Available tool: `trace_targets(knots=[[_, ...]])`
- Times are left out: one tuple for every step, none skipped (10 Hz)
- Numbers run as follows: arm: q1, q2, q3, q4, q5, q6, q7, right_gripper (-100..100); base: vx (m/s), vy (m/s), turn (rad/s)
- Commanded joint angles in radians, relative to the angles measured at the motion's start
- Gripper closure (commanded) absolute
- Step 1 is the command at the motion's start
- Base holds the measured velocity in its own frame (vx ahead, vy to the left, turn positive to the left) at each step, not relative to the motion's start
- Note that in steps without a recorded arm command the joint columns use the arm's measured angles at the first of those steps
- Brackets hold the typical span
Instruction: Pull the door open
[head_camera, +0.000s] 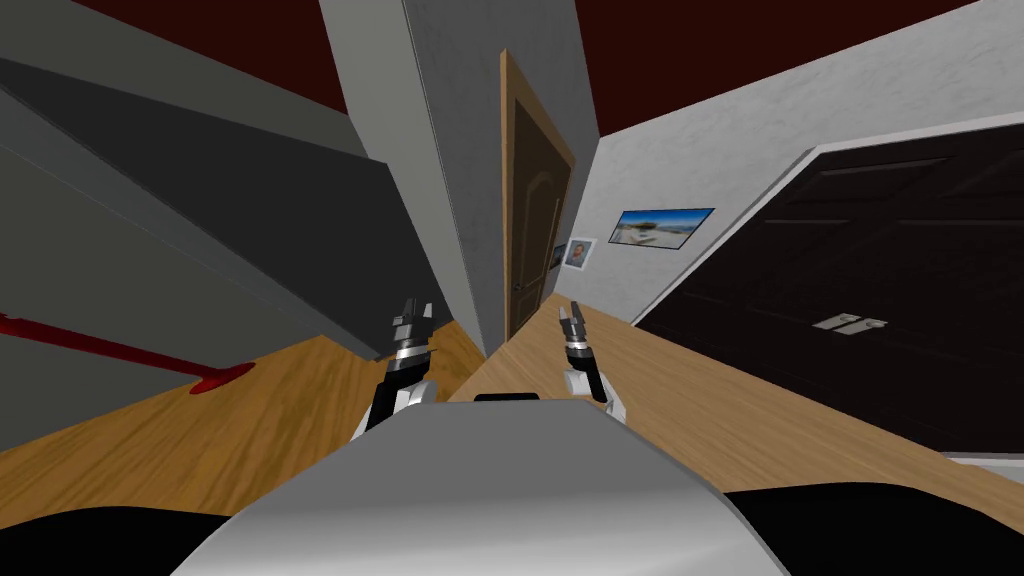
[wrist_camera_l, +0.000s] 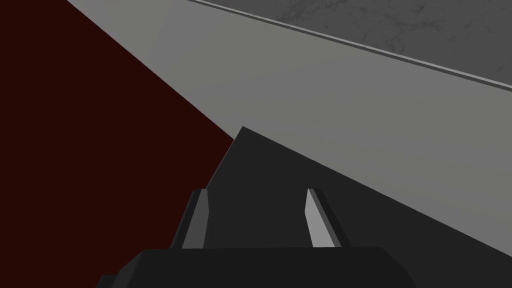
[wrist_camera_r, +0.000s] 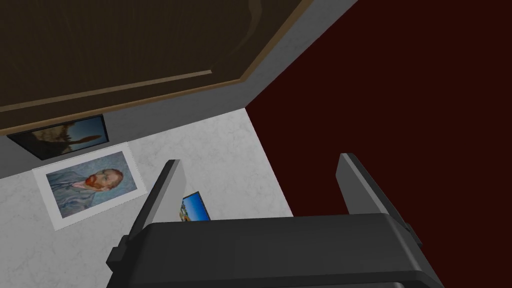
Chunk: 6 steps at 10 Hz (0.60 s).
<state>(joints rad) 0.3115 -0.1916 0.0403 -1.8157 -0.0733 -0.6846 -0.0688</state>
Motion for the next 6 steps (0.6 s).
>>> trace_targets(knots=[[-0.015, -0.013, 0.010, 0.050, -0.001, -0.013, -0.012, -100, 0.084, -0.072, 0.201], [-0.015, -0.013, 0.010, 0.056, -0.001, -0.013, -0.012, -100, 0.061, -0.049, 0.052], [-0.027, -0.021, 0.016, 0.087, -0.002, -0.018, -0.019, -100, 0.046, -0.038, 0.095], [-0.038, -0.030, 0.021, 0.118, -0.003, -0.022, -0.027, -100, 0.059, -0.063, 0.196], [-0.050, -0.039, 0.026, 0.150, -0.004, -0.027, -0.034, -100, 0.082, -0.077, 0.218], [-0.062, -0.048, 0.031, 0.182, -0.005, -0.031, -0.042, -100, 0.077, -0.080, 0.213]])
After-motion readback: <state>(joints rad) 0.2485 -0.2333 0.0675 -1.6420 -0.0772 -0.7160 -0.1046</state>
